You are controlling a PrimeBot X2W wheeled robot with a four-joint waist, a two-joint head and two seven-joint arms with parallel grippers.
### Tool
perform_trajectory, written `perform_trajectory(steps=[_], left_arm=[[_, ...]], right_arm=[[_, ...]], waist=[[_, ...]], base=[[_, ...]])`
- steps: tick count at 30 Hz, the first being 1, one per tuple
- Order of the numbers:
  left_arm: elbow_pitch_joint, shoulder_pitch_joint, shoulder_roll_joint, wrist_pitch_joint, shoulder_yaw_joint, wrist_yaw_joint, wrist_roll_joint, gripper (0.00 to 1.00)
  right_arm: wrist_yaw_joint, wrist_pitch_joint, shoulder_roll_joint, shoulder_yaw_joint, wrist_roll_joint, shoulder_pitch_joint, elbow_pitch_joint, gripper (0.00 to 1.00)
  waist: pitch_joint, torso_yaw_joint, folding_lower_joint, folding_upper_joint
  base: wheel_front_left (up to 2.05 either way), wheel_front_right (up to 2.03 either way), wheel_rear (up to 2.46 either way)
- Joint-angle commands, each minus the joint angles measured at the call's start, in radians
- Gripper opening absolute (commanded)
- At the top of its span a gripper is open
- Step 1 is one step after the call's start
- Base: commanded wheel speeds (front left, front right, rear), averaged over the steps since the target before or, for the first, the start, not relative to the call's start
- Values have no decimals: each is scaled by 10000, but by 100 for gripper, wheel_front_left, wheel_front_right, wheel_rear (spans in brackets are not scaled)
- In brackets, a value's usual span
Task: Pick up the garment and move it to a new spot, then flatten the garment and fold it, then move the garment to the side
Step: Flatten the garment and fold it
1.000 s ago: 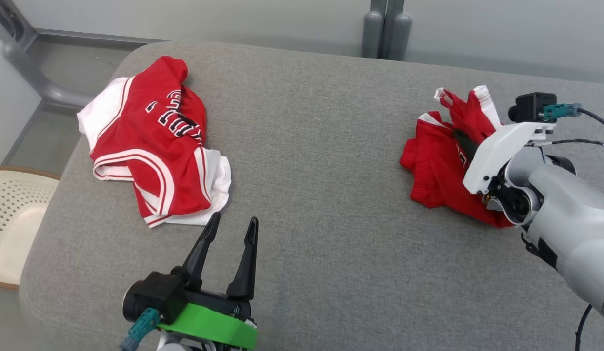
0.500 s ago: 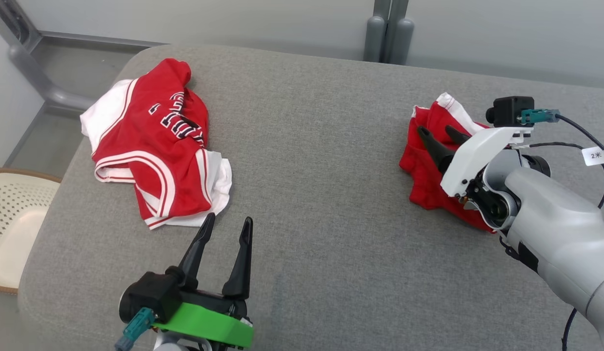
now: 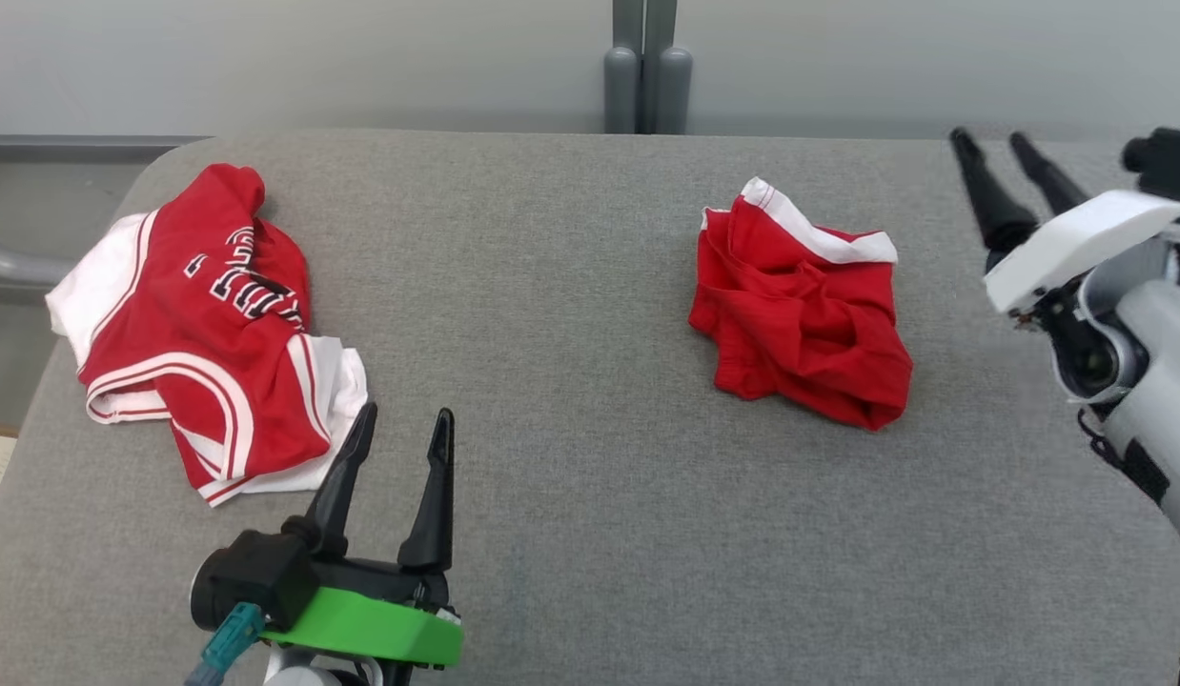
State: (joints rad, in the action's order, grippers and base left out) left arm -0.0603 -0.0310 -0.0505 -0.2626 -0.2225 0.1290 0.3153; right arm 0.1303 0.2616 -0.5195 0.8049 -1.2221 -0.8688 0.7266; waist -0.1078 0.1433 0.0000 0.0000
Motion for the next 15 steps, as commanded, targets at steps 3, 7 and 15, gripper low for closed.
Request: perform_trajectory(steps=[3,7,15], left_arm=[[135,135,-14,-31,410,22,-169,100],[176,179,-20,-31,737,23,-305,100],[172,190,-19,-31,800,24,-374,100]], right_arm=[[6,29,78,-2159,1528,1217,-600,100],[6,33,605,-4307,3358,2658,-1434,100],[6,35,1646,-5798,5273,4175,-1978,100]], waist=[[53,-439,0,0],[86,-684,0,0],[89,-765,0,0]], base=[[0,0,0],[0,0,0],[0,0,0]])
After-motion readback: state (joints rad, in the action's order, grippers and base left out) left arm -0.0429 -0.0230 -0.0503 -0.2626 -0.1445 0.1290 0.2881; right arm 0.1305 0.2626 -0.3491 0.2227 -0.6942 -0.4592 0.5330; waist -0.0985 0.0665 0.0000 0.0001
